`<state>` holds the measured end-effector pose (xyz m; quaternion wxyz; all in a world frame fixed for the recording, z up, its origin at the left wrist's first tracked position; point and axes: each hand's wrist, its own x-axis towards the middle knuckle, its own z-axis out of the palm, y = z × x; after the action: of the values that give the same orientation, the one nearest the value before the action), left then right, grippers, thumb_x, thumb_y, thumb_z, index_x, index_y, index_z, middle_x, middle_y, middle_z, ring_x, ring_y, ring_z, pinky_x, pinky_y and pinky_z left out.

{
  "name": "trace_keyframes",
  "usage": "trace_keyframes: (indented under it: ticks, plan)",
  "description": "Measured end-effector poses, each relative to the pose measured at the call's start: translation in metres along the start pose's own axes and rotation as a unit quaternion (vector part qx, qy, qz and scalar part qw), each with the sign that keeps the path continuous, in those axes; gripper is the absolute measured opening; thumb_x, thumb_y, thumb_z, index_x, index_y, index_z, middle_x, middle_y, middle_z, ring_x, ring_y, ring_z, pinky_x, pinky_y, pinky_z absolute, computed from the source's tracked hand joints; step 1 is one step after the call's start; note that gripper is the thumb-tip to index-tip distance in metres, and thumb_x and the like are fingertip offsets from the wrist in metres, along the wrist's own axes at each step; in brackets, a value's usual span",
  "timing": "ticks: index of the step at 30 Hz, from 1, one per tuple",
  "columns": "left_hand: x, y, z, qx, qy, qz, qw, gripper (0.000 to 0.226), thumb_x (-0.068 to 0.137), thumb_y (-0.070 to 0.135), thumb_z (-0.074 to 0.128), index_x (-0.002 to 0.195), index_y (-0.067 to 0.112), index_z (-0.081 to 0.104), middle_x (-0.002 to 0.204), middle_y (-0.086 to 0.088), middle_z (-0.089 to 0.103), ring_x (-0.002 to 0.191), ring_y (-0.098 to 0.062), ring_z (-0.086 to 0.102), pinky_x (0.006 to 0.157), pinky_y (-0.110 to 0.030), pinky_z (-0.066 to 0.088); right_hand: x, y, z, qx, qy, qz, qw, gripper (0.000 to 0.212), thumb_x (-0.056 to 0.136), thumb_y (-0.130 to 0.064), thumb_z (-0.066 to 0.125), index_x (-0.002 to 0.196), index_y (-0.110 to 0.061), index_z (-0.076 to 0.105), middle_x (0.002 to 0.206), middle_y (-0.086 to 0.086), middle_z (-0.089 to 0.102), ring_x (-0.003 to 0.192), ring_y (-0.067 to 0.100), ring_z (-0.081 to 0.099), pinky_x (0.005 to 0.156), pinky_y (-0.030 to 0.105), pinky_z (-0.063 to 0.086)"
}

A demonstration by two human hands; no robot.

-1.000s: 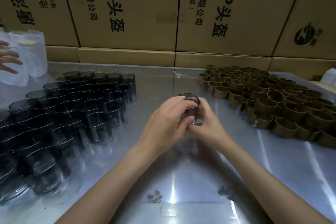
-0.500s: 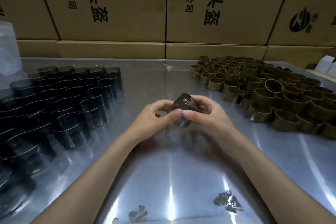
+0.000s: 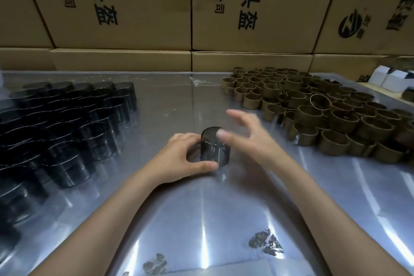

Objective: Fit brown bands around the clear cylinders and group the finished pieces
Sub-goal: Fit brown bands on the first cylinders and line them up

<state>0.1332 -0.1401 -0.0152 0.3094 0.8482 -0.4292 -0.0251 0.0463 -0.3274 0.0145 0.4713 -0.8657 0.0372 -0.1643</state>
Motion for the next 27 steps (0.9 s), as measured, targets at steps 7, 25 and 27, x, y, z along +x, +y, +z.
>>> trace_keyframes:
  ticks: [7,25,27]
  plan:
    - [0.000,0.001,-0.001,-0.048,0.030,0.000,0.998,0.056,0.055,0.080,0.060,0.104,0.054,0.049,0.108,0.028,0.051,0.113,-0.006,0.043,0.095,-0.012,0.032,0.009,0.031,-0.060,-0.402,0.315,0.139,0.848,0.041,0.090,-0.031,0.060,0.126,-0.013,0.054,0.129,0.013,0.053,0.123,0.033,0.039,0.099,0.046,0.030]
    - [-0.005,0.039,-0.011,-0.053,0.230,0.123,0.964,0.075,0.079,0.056,0.064,0.143,0.027,0.041,0.137,0.010,0.050,0.124,-0.005,0.049,0.103,-0.014,0.035,-0.008,-0.038,-0.035,0.149,-0.032,-0.049,0.987,0.024,0.086,-0.004,0.060,0.109,-0.008,0.067,0.096,0.009,0.069,0.084,0.010,0.064,0.079,0.021,0.048]
    - [-0.007,0.044,-0.011,-0.036,0.242,0.148,0.958,0.066,0.082,0.048,0.062,0.139,0.018,0.048,0.131,0.005,0.058,0.118,-0.008,0.055,0.101,-0.016,0.039,-0.008,-0.037,-0.031,0.193,-0.082,-0.029,0.977,0.026,0.082,-0.016,0.064,0.107,-0.013,0.069,0.100,0.011,0.070,0.093,0.022,0.059,0.086,0.037,0.039]
